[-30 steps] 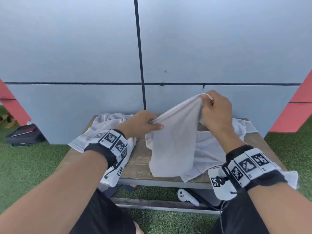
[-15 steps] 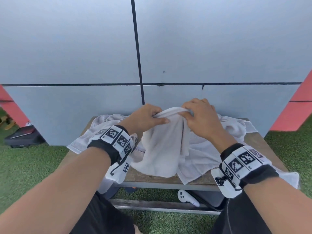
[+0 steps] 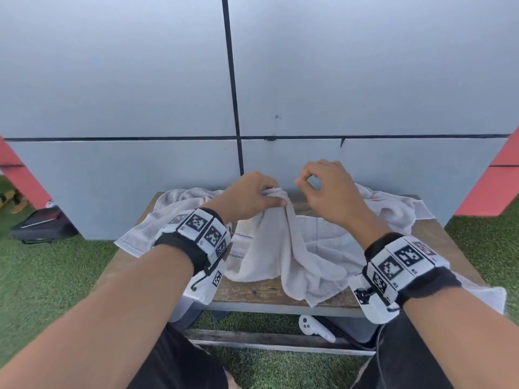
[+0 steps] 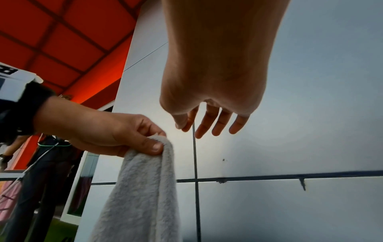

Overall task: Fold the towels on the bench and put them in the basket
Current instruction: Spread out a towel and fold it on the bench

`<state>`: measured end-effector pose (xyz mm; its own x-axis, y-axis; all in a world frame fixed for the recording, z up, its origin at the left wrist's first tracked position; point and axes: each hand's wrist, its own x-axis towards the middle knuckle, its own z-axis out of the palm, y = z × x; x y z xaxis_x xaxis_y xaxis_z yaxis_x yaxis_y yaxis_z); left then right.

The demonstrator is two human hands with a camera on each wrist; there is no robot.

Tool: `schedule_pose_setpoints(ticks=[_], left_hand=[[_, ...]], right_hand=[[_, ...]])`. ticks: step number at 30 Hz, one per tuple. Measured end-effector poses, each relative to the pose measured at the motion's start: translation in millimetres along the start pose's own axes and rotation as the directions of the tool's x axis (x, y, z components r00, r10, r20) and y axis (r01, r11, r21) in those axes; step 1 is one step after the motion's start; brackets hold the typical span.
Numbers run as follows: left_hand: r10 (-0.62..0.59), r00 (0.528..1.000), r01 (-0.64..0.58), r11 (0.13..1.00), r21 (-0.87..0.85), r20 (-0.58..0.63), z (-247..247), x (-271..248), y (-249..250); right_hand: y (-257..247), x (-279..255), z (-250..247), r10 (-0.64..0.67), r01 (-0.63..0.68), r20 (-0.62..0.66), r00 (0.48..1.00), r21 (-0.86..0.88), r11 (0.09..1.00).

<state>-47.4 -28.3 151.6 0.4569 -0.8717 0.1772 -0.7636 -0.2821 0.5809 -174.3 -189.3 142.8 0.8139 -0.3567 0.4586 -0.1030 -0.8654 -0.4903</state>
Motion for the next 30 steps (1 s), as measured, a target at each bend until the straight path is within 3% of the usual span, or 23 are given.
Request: schedule_pose_setpoints(ticks=[2, 4, 6, 8, 13, 16, 19, 21, 27, 30], left_hand=[[-0.004, 1.000, 0.002, 0.998, -0.061, -0.029, -2, -4, -8], [0.007, 1.000, -0.009, 0.990, -0.139, -0.017, -3, -8, -6], [0.041, 0.999, -0.038, 0.985, -0.170, 0.013, -4, -9, 1], [0.055, 0.998, -0.050, 0.988, -0.146, 0.026, -6, -8, 8], [-0.019, 1.000, 0.017, 0.990, -0.138, -0.009, -11, -12, 2], [-0.064, 0.998, 0.064, 0.988, -0.143, 0.004, -11, -18, -8], [-0.149, 0.989, 0.150, 0.983, -0.110, 0.015, -15, -26, -20], [-0.193, 0.981, 0.191, 0.975, -0.113, -0.006, -16, -29, -27], [-0.033, 0.999, 0.026, 0.983, -0.183, -0.034, -7, -7, 3], [0.012, 0.998, -0.020, 0.989, -0.148, -0.055, -6, 5, 11]], right_hand=[[4, 0, -6, -0.012, 0.012, -0.020, 1.000, 0.045, 0.999], [3, -4, -9, -0.016, -0.004, 0.142, 0.990, 0.139, 0.990], [-1, -6, -4, -0.043, 0.005, 0.316, 0.948, 0.119, 0.993], [-6, -6, 2, -0.057, 0.025, 0.371, 0.927, 0.090, 0.996], [-18, -3, -4, -0.073, 0.053, 0.307, 0.949, 0.072, 0.996], [-16, -2, -8, -0.076, 0.072, 0.184, 0.980, 0.029, 0.997], [-4, 0, -13, -0.009, 0.009, 0.014, 1.000, 0.008, 1.000], [5, -1, -13, 0.039, -0.040, -0.024, 0.999, -0.038, 0.998], [-7, -8, 6, -0.025, 0.011, 0.212, 0.977, 0.063, 0.998], [-5, -1, 10, -0.051, 0.052, 0.198, 0.979, 0.005, 0.999]])
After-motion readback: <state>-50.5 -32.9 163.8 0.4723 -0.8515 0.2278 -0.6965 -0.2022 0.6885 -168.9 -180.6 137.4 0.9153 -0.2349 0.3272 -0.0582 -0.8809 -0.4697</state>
